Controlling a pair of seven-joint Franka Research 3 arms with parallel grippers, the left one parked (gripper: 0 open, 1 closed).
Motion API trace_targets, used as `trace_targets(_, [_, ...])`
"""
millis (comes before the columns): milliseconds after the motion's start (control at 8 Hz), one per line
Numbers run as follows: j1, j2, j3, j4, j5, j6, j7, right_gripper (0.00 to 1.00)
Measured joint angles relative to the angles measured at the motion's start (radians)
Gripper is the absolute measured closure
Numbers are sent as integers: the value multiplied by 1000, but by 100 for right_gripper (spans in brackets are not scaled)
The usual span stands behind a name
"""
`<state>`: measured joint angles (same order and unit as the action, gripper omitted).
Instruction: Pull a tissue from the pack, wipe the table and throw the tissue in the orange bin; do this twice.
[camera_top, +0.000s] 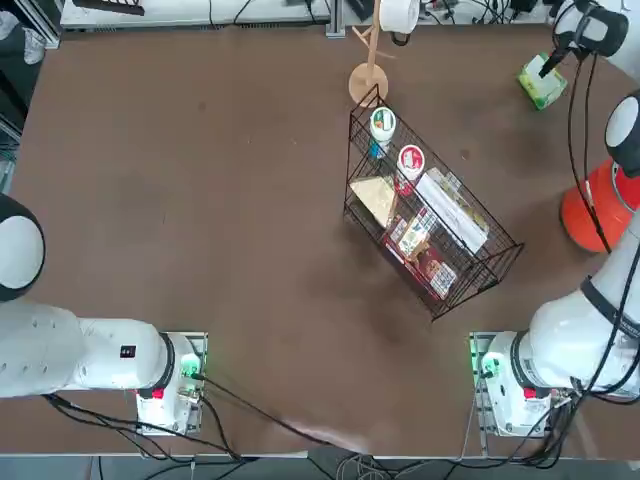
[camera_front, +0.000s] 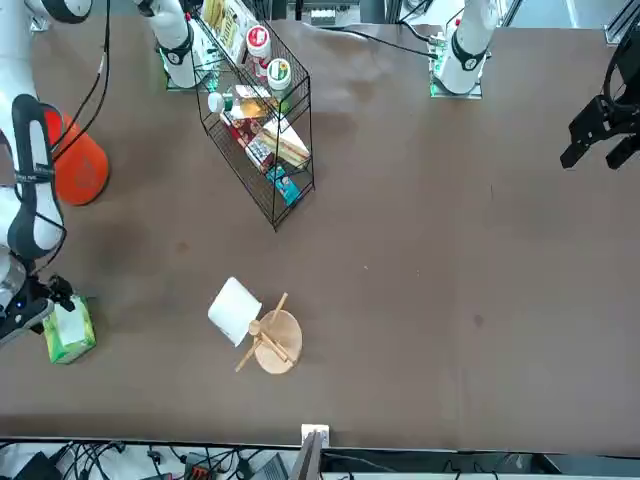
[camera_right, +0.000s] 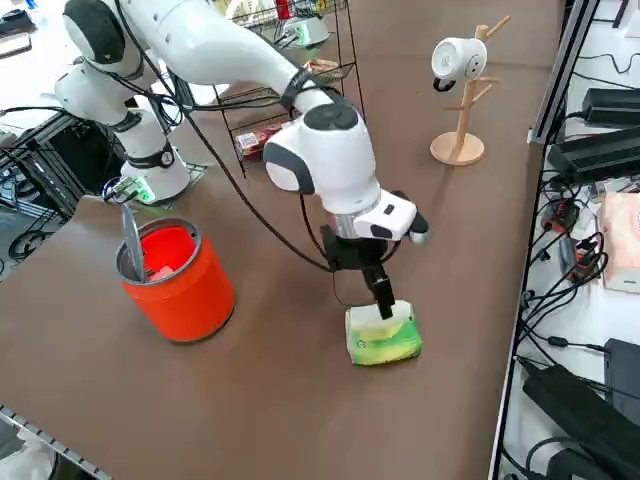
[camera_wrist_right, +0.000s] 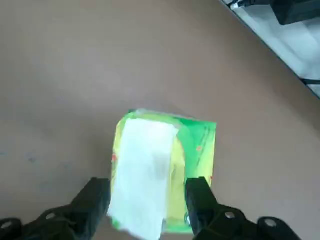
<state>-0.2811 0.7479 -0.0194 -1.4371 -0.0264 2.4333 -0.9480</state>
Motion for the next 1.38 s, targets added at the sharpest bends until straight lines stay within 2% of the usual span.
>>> trace_targets(250, [0,35,1,3,0,67,-2,12])
trace_targets(375, [0,44,1,6,0,70,-2,19])
trace_targets(625, [-1,55,1,7,0,72,-2,24])
trace_targets(750, [-1,56,1,7,0,72,-2,36])
trace_targets(875, [-1,56,1,9,0,72,-2,41])
trace_targets(1375, [-1,55,1,19,0,51,-2,75])
